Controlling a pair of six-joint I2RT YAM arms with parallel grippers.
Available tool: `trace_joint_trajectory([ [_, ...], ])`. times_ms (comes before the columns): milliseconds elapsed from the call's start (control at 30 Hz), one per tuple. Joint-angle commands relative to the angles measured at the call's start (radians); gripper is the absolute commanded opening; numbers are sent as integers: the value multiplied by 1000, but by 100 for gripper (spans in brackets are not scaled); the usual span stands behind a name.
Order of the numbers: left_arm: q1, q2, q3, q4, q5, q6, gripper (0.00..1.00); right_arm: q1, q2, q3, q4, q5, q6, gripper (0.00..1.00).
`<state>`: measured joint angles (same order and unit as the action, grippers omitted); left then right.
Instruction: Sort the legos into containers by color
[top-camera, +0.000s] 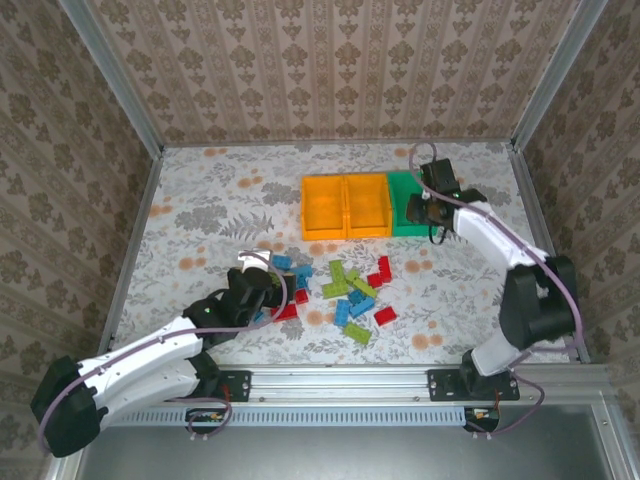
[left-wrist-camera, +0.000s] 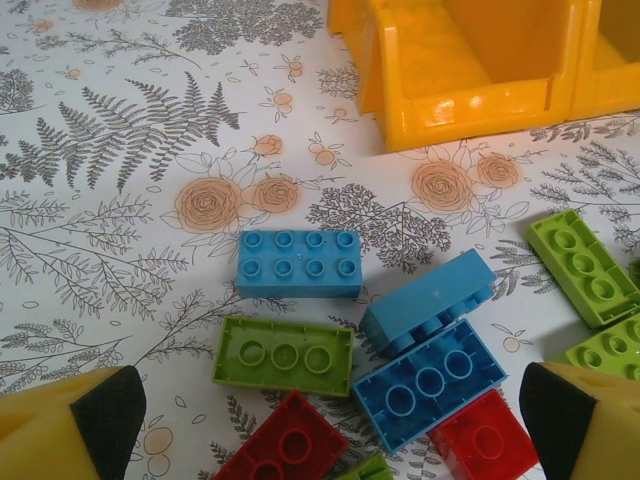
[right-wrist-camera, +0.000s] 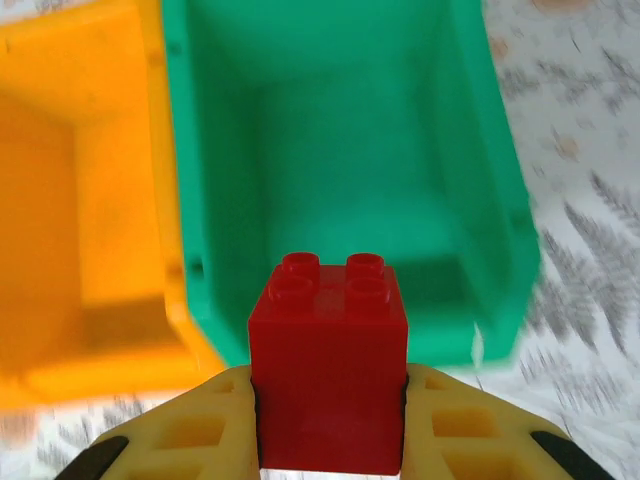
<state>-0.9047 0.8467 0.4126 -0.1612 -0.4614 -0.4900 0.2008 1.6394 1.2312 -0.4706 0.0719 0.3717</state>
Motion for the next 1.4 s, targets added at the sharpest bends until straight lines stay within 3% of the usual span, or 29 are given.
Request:
trace_joint_trajectory([
  [0,-14,2,24,24,-21,-5,100,3,138,125,-7,6,2,26],
  [233,-47,9,26,10,-46,-12,100,-15,285,249,-20,56,30,30],
  [533,-48,81,62,-49,-58,-61,100,-15,314,254,-30,52,-4,37],
  [800,-37,269,205,-60,62,56,100,-12,276,209,-8,14,6,69],
  [900,3,339,263,-125,72,18,99,-13,233,163,12,-9,13,74],
  [1033,97,404,295,-152,169,-46,100,-9,175,97,30,-32,19,78],
  [1367,243,538,377,-176,344,59,99,0,71,-13,60,-72,18,79],
])
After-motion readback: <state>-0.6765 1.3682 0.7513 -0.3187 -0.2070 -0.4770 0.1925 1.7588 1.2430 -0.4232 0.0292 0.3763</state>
